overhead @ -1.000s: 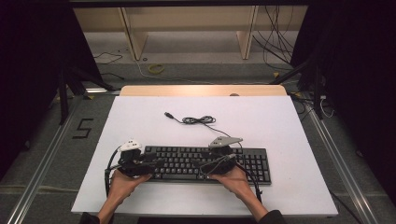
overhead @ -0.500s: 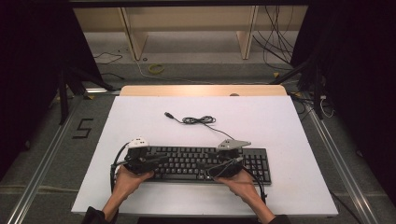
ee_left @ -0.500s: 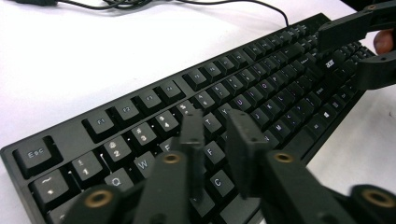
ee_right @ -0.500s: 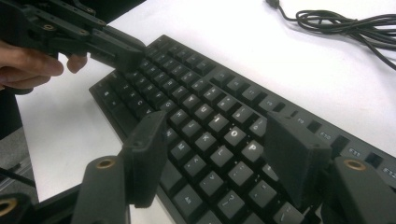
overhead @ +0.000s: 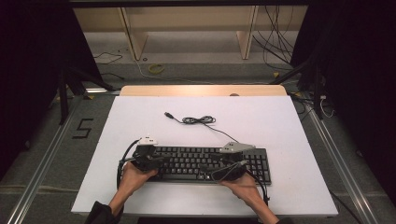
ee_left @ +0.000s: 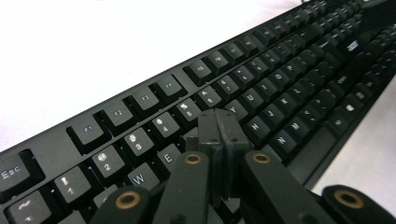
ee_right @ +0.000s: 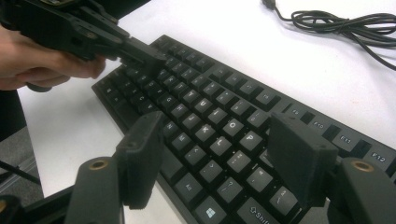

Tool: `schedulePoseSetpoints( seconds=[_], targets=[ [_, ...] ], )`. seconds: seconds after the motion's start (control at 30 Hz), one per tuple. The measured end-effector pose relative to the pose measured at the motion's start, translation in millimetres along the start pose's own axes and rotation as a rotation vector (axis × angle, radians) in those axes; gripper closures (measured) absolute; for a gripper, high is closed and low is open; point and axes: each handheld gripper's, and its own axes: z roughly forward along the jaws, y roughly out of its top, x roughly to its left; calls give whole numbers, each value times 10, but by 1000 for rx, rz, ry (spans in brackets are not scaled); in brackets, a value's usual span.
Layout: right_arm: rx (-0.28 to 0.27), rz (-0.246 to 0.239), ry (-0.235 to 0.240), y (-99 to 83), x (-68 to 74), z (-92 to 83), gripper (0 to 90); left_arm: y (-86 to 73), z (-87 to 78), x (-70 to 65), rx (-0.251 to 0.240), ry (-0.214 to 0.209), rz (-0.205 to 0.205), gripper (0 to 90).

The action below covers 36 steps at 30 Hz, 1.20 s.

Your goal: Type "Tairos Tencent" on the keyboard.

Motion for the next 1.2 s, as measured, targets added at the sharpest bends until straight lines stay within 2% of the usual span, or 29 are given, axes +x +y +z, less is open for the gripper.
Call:
schedulePoseSetpoints(
  seconds=[0.47,0.77,0.97,1.2],
  targets=[
    [-3,-9,11,-22,20,-20,366,5,147,29,52,35,-6,896],
    [-3,-5,12,-21,24,-23,367,12,153,4,56,50,-3,897],
    [-3,-4,14,-13,28,-17,366,37,89,-13,20,52,-3,892],
    [-6,-7,13,-2,33,-13,366,53,7,-4,-9,36,-20,818]
  ],
)
